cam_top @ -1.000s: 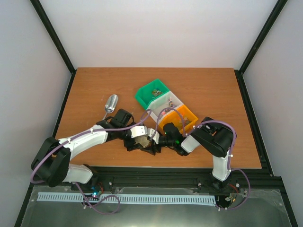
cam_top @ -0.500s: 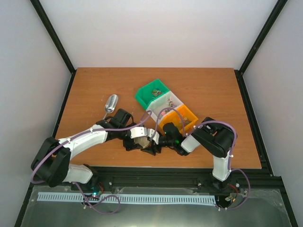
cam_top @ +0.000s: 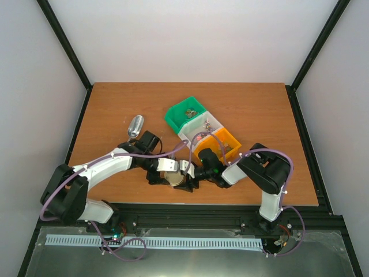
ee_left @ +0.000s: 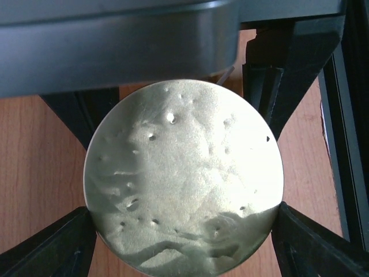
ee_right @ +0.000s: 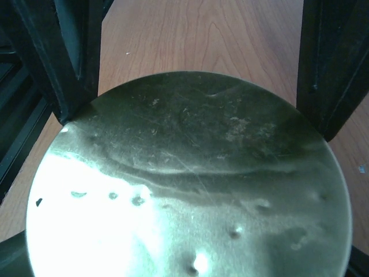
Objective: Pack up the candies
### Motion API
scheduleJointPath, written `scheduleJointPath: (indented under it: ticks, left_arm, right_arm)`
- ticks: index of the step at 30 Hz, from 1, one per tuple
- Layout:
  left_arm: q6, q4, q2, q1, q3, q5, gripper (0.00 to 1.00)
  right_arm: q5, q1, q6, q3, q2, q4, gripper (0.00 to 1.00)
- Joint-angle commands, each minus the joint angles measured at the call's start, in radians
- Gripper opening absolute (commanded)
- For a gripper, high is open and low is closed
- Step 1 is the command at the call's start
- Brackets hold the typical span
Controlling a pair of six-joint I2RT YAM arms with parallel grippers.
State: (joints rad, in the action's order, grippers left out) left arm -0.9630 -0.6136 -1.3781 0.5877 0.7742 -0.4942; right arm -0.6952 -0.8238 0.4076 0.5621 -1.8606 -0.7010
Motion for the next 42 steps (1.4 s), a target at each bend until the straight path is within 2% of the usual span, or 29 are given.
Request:
scheduleJointPath:
  ticks: [1, 5, 13, 20, 26, 27, 37, 42]
  left_arm:
    - [-0.023, 0.030, -0.004, -0.020, 0.031, -0.091, 0.79]
    - [0.034, 0.015, 0.066, -0.063, 0.003, -0.072, 0.87]
    - [0.202, 0.011, 0.202, -0.157, -0.022, -0.027, 0.94]
    - [0.396, 0.049, 0.240, -0.198, -0.003, 0.055, 0.98]
    - [0.434, 0.000, 0.272, -0.223, 0.038, 0.090, 1.00]
    - [0.432, -0.012, 0.277, -0.225, 0.043, 0.095, 1.00]
    - [0.417, -0.081, 0.335, -0.227, 0.075, 0.131, 1.00]
    - [0.465, -0.099, 0.352, -0.227, 0.098, 0.158, 1.00]
  right_arm:
    - [0.016, -0.015, 0.024, -0.001, -0.028, 0.112, 0.39]
    - [0.063, 0.011, -0.009, 0.001, -0.030, 0.101, 0.41]
    - [0.117, 0.055, -0.034, 0.014, 0.008, 0.144, 0.47]
    - [0.118, 0.071, -0.040, 0.033, 0.010, 0.161, 0.75]
    - [0.134, 0.071, -0.039, 0.060, 0.049, 0.202, 0.93]
    - [0.136, 0.071, -0.035, 0.063, 0.062, 0.217, 0.98]
    - [0.138, 0.076, 0.003, 0.075, 0.215, 0.366, 1.00]
    - [0.119, 0.078, -0.006, 0.099, 0.318, 0.445, 1.00]
